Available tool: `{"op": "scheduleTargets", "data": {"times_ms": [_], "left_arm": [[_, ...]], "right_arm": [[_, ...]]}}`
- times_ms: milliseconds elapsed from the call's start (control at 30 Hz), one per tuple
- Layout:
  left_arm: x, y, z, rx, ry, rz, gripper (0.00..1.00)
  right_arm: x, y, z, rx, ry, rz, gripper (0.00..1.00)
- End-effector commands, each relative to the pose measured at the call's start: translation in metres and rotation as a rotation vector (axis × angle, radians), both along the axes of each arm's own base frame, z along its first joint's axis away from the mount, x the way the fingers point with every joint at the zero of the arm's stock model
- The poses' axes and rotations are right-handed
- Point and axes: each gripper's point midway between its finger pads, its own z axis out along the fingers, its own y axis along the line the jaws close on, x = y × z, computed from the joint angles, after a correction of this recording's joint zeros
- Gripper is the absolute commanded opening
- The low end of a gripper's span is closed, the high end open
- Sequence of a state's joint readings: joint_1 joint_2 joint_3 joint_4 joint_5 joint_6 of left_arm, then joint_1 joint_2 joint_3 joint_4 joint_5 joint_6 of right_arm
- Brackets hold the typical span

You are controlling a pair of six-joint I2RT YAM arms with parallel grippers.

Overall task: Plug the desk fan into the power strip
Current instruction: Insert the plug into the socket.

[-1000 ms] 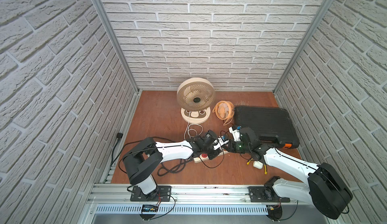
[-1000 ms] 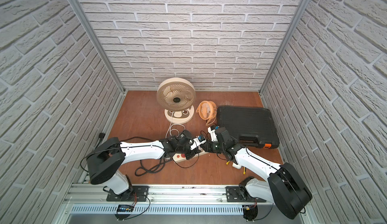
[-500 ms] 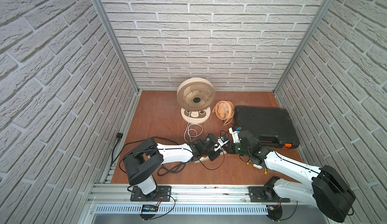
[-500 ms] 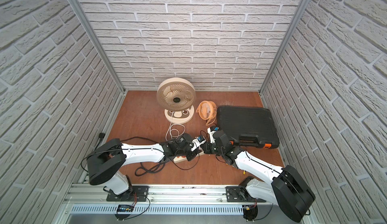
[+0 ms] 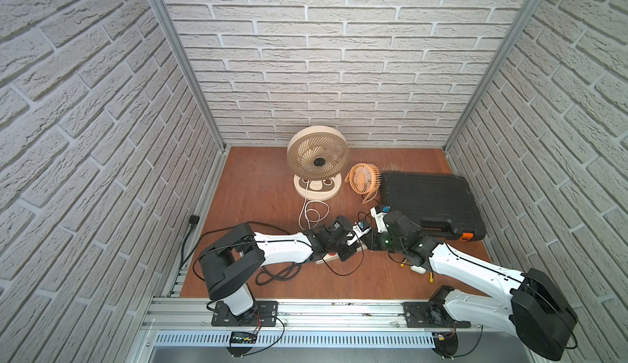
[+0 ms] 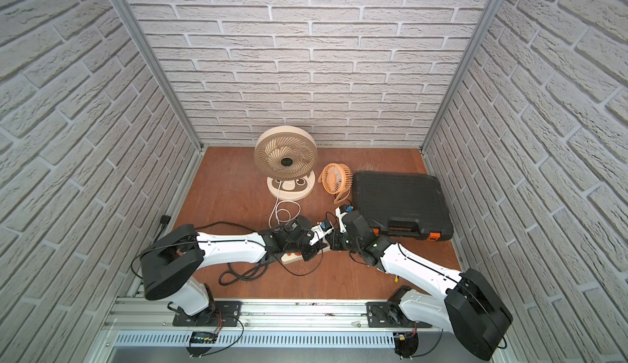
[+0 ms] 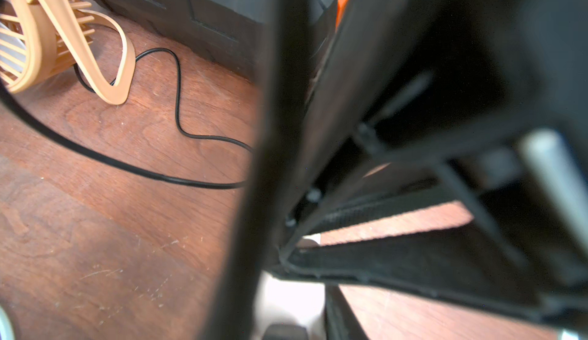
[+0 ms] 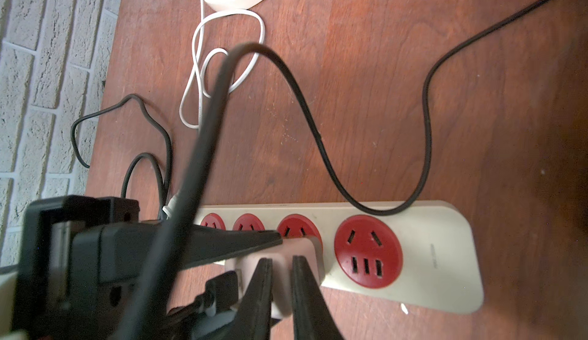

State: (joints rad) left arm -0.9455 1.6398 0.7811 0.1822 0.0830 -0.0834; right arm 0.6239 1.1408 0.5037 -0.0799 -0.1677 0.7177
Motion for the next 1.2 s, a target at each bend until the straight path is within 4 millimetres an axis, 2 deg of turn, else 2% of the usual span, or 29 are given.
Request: {"op": "scheduleTargets", "data": {"times_ms": [0, 200, 300, 400, 567, 700, 867, 1167], "left_arm": [[-0.021, 0.029, -0.053, 0.171, 0.132, 0.008, 0.25], [-0.013, 0.024, -0.032, 0.153, 0.098, 0.001, 0.35], [-0.009, 0.023, -0.021, 0.139, 0.080, 0.007, 0.43], [-0.006, 0.023, -0.007, 0.119, 0.055, 0.014, 0.55], [-0.005, 0.027, 0.020, 0.075, 0.015, 0.040, 0.68], [-0.007, 0.032, 0.041, 0.030, -0.012, 0.057, 0.69], [-0.013, 0.045, 0.062, -0.026, -0.034, 0.090, 0.69], [-0.014, 0.073, 0.091, -0.100, -0.075, 0.189, 0.73]], "right_arm": [[-0.040, -0.002, -0.028, -0.067, 0.165, 0.091, 0.18], [-0.035, 0.002, -0.020, -0.067, 0.150, 0.100, 0.19], [-0.033, 0.003, -0.016, -0.069, 0.145, 0.106, 0.19], [-0.031, 0.005, -0.014, -0.068, 0.142, 0.108, 0.19], [-0.028, 0.007, -0.010, -0.066, 0.136, 0.111, 0.19], [-0.025, 0.009, -0.001, -0.065, 0.121, 0.119, 0.19], [-0.022, 0.016, 0.019, -0.026, 0.086, 0.136, 0.23], [-0.024, 0.009, 0.043, -0.016, 0.037, 0.121, 0.26]]}}
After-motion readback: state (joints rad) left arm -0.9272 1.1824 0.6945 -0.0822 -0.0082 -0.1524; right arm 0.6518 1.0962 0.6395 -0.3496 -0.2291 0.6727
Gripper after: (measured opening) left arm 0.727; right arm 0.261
